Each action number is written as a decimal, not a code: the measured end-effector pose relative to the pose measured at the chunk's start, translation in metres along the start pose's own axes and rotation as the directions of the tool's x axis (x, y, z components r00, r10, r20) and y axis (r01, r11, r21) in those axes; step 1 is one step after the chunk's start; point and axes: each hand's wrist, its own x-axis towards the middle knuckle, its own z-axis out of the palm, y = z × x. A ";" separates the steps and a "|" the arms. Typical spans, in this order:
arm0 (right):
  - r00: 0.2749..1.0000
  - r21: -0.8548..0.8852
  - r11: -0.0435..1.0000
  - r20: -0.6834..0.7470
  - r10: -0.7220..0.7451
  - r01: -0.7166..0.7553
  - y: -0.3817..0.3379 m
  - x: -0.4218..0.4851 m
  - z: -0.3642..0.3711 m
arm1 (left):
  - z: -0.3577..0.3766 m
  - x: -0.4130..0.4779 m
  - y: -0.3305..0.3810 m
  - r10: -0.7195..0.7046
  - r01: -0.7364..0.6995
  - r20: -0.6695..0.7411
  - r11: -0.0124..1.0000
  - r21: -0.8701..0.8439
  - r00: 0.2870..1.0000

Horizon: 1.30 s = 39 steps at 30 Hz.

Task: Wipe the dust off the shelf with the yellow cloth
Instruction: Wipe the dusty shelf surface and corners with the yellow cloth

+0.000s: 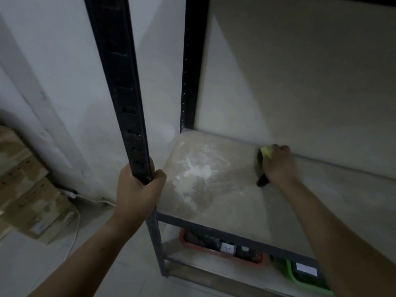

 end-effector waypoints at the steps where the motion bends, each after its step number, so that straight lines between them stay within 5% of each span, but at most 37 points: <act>1: 1.000 0.001 1.000 -0.016 -0.014 0.014 -0.019 -0.007 0.005 | 0.000 0.000 0.000 0.001 -0.001 0.001 1.000 0.002 1.000; 4: 0.979 0.055 0.977 0.001 -0.206 0.205 -0.090 -0.046 0.026 | 0.001 0.000 0.000 -0.001 0.001 -0.009 1.000 -0.010 1.000; 9: 0.834 0.476 0.805 0.228 -0.502 0.355 -0.181 -0.091 0.039 | -0.005 0.001 0.002 -0.024 0.023 0.022 1.000 0.020 0.999; 11: 0.853 0.504 0.791 0.180 -0.489 0.347 -0.172 -0.072 0.031 | -0.005 0.001 0.005 -0.039 0.039 0.031 0.999 0.006 0.999; 15: 0.956 0.148 0.944 -0.055 -0.289 0.294 -0.108 -0.011 0.010 | -0.003 0.000 0.008 -0.049 0.049 0.027 0.999 0.001 0.998; 21: 0.976 -0.074 0.974 0.032 -0.213 0.215 -0.104 0.004 0.030 | -0.002 -0.001 0.009 -0.037 0.037 0.005 0.999 -0.015 0.999; 27: 0.924 0.101 0.922 0.049 -0.380 0.374 -0.190 -0.036 0.062 | -0.001 0.000 0.007 -0.015 0.015 -0.003 1.000 -0.018 1.000; 32: 0.773 0.407 0.788 0.250 -0.582 0.462 -0.223 -0.053 0.053 | -0.003 0.001 0.008 0.039 -0.039 0.028 0.999 0.001 0.999; 35: 0.850 0.456 0.780 0.088 -0.519 0.429 -0.194 -0.034 0.031 | -0.002 0.000 0.005 0.008 -0.008 0.023 1.000 0.001 1.000; 37: 0.911 0.298 0.866 -0.034 -0.410 0.401 -0.158 -0.006 0.016 | 0.000 0.000 0.004 0.000 0.000 0.021 1.000 -0.008 1.000; 39: 0.965 0.130 0.957 0.001 -0.263 0.260 -0.125 0.019 0.007 | 0.000 0.000 0.003 -0.002 0.002 0.020 1.000 -0.008 1.000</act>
